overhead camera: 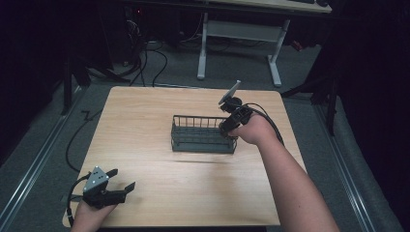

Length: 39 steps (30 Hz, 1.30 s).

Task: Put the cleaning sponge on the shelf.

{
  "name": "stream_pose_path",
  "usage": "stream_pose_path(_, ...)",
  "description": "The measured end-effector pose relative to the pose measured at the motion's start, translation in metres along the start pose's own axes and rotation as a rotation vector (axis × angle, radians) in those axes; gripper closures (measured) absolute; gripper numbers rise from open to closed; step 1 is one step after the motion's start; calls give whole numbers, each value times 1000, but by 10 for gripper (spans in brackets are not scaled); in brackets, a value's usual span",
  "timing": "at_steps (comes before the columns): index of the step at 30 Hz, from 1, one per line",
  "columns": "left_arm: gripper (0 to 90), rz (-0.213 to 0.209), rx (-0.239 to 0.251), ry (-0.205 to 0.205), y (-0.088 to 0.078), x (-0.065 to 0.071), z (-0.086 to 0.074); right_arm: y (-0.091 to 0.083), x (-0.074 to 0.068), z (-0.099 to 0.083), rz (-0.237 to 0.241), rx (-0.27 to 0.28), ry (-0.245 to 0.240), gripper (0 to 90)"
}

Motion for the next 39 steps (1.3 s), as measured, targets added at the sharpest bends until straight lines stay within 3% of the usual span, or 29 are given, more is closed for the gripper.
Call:
stream_pose_path(1,146,0,1,-1,0,0,0,0,1,2,-4,2,-7,435)
stream_pose_path(2,146,-1,1,-2,0,0,0,1,0,4,1,-3,24,435)
stream_pose_path(7,146,-2,-2,0,0,0,0,7,6,12,-7,-8,3,434)
stream_pose_path(11,146,-5,-2,-3,0,0,0,12,10,16,-8,-17,31,433)
stream_pose_path(15,146,-7,-4,-4,0,0,0,18,15,18,-14,-19,30,433)
stream_pose_path(17,146,-8,-1,-8,0,1,0,25,17,18,-10,-36,52,432)
stream_pose_path(23,146,-11,-4,-13,-1,0,-1,35,19,19,6,-39,39,430)
stream_pose_path(32,146,-14,-5,-11,0,0,0,54,20,18,16,-68,75,425)
stream_pose_path(39,146,-12,3,-16,-1,-1,0,69,21,17,12,-69,71,410)
Point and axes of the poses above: each handheld gripper's, and its own axes: y roughly forward along the jaws, z roughly out of its top, x roughly to its right, the point moved 8 cm from there along y, roughly forward along the jaws, and after that the axes turned 7 degrees about -y, right-handed, at the moved point
